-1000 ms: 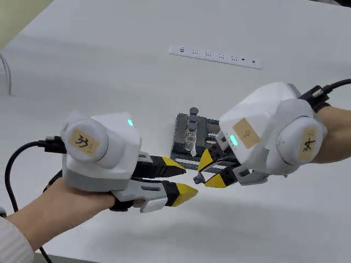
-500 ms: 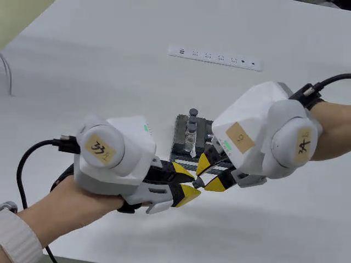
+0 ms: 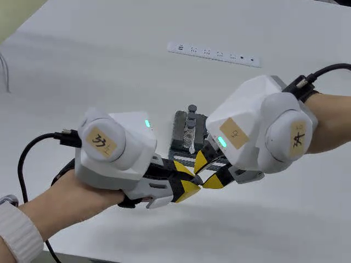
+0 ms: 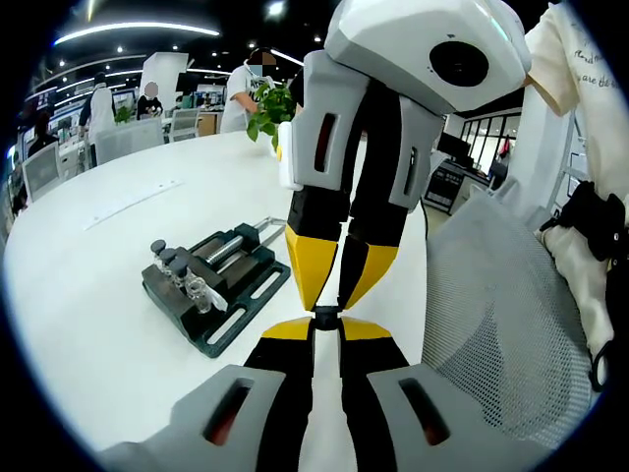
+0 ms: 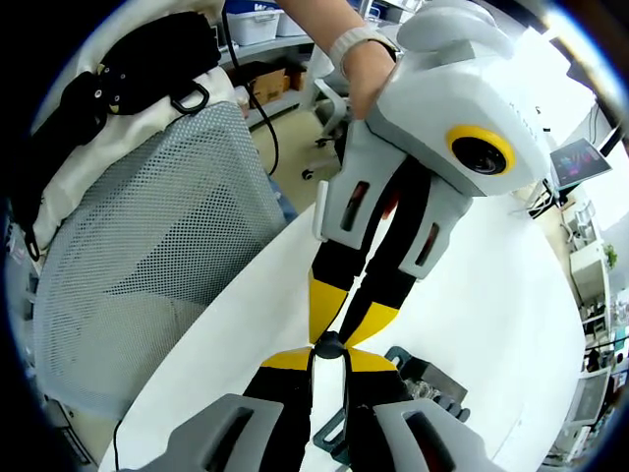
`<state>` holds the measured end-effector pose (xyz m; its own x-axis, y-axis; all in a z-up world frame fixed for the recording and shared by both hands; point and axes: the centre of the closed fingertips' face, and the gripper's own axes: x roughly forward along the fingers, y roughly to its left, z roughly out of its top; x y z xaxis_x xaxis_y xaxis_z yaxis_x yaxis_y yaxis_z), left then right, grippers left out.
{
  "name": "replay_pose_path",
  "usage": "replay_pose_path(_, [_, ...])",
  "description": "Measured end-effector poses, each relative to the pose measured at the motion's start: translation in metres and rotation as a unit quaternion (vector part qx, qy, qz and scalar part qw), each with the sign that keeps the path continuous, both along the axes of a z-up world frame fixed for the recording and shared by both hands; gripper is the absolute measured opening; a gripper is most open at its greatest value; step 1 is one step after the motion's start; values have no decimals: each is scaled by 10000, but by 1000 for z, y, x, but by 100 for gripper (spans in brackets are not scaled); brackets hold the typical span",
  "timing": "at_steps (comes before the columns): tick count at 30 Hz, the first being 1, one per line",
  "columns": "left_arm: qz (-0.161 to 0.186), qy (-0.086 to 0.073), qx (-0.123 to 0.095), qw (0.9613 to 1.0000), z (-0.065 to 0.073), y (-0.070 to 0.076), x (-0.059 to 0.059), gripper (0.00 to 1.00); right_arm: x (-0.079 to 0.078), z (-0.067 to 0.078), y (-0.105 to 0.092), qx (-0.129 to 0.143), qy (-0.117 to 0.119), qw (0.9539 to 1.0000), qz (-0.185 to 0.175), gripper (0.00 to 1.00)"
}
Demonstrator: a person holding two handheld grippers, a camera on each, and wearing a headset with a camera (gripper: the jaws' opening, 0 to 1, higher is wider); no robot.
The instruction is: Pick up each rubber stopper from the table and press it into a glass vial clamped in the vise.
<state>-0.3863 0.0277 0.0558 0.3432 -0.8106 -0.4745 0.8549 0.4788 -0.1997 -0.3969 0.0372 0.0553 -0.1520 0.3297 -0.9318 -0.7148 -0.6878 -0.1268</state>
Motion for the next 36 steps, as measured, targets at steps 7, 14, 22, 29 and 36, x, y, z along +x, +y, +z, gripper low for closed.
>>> replay_pose_path(7, [-40,59,-18,10000,0,-1,-3,5,-3,1,-1,-52,99,9999,-75,6])
replay_pose_path(14, [-71,30,3,10000,2,-1,-6,4,-5,3,0,-8,272,9994,-196,6])
replay_pose_path(22, [306,-416,-87,9986,10,5,6,3,8,13,5,243,683,9924,-990,16])
replay_pose_path(29, [813,-850,-397,9923,27,9,21,3,16,32,10,596,1080,9789,-1629,15])
replay_pose_path(36, [846,-1148,-557,9882,38,3,22,3,21,34,6,548,1027,9776,-1756,13])
